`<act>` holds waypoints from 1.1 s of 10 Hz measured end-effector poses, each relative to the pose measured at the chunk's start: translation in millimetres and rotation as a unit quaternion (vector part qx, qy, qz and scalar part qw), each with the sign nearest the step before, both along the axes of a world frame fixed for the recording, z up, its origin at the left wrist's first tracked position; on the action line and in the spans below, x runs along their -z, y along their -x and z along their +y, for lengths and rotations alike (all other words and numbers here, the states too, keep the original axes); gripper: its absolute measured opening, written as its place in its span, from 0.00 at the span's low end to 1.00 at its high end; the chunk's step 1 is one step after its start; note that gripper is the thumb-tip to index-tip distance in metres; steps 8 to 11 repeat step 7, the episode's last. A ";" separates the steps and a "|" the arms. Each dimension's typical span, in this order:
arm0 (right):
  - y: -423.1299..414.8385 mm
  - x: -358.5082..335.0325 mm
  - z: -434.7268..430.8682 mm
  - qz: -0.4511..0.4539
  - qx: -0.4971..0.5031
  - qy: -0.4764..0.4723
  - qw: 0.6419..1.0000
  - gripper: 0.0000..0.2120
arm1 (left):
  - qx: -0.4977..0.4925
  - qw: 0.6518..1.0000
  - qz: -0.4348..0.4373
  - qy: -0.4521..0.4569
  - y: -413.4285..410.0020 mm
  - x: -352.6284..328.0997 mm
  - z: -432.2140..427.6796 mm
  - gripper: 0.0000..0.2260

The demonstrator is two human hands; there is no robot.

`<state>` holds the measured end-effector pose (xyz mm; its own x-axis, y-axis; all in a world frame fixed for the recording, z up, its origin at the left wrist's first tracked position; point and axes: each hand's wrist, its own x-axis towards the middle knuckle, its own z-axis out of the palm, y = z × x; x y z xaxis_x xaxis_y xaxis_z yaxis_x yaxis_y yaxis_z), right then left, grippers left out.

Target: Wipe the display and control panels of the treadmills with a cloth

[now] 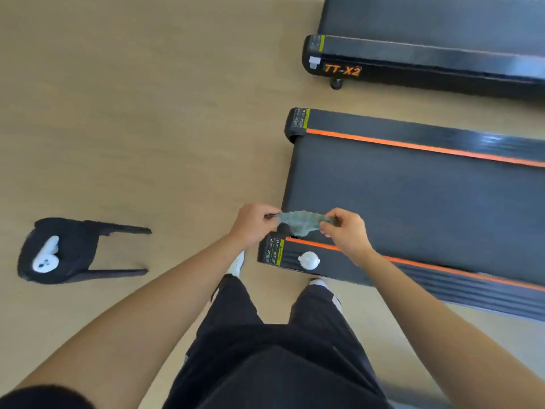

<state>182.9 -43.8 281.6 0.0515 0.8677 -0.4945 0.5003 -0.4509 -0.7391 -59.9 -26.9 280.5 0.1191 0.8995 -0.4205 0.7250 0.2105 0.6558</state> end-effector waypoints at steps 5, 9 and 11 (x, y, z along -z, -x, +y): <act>35.3 115.4 -121.4 -0.161 0.251 0.101 0.949 0.08 | 0.321 0.945 -0.022 0.053 -36.3 148.8 29.6 0.04; 76.5 177.3 -146.0 -0.019 0.121 0.291 0.949 0.27 | 0.503 0.806 0.165 0.266 -22.0 188.3 4.2 0.22; 76.5 177.3 -146.0 -0.019 0.121 0.291 0.949 0.27 | 0.503 0.806 0.165 0.266 -22.0 188.3 4.2 0.22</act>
